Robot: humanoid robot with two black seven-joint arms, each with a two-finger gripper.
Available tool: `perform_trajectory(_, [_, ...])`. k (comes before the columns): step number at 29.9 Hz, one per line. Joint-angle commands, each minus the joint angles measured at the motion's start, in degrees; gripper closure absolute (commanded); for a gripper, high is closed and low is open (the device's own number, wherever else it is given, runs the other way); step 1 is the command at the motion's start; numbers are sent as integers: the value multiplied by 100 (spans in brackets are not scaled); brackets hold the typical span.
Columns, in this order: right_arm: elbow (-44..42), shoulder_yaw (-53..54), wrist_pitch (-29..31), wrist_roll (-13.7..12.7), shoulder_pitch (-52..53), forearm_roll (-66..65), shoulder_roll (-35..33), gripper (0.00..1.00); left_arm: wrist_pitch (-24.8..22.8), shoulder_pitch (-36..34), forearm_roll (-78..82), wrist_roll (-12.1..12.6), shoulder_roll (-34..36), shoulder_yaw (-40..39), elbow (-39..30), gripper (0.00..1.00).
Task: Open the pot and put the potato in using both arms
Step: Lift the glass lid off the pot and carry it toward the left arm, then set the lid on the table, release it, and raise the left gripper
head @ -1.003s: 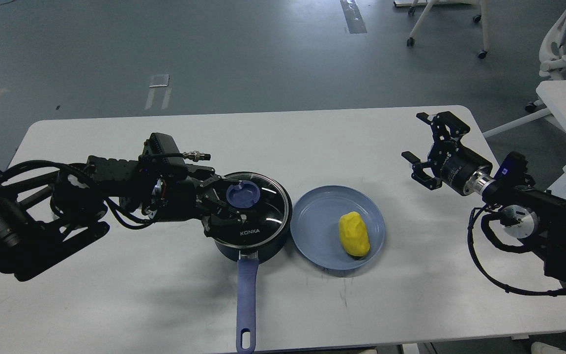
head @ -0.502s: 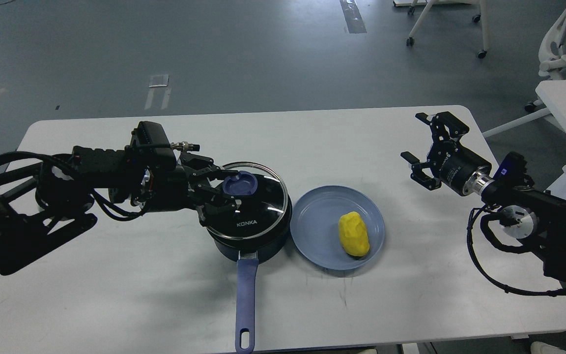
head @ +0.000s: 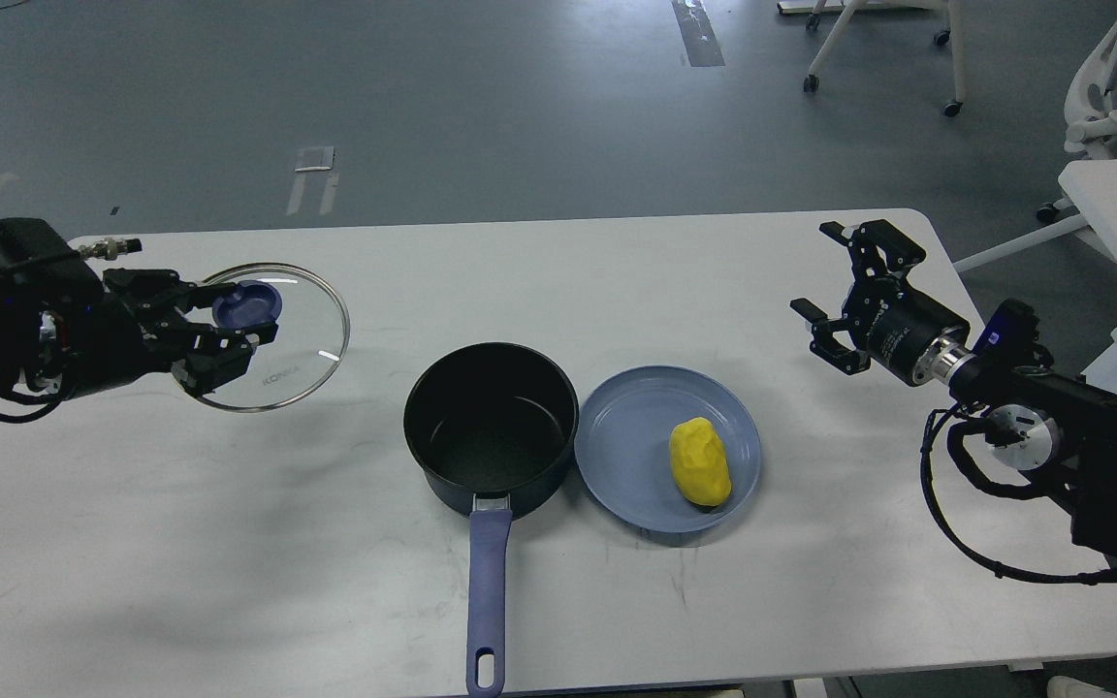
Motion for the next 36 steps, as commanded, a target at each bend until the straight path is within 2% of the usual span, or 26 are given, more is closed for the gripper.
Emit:
perform_trajectory(1, [0, -1, 0, 0, 0, -7, -16, 0, 312, 474, -198, 0, 24, 67, 420, 54])
perform_trajectory(10, [0, -1, 0, 0, 0, -7, -16, 0, 418, 1046, -787, 0, -55, 75, 869, 50])
perform_trajectory(17, [0, -1, 0, 0, 0, 2, -16, 0, 427, 1372, -1130, 0, -82, 75, 940, 46])
perform_trajectory(20, [0, -1, 0, 0, 0, 2, -16, 0, 444, 1372, -1183, 0, -196, 75, 993, 41])
perform_trajectory(23, [0, -1, 0, 0, 0, 2, -7, 0, 453, 1372, -1192, 0, -249, 75, 1045, 31])
perform_trajectory(29, [0, -1, 0, 0, 9, 2, -24, 0, 435, 1372, -1280, 0, -310, 75, 1081, 5])
perform_trajectory(34, [17, -10, 0, 0, 53, -7, -59, 0, 199, 1249, -1850, 0, -249, 58, 888, 3])
perform_trajectory(36, [61, -10, 0, 0, 105, -16, -182, 0, -168, 1022, -2602, 0, -127, 14, 661, 3])
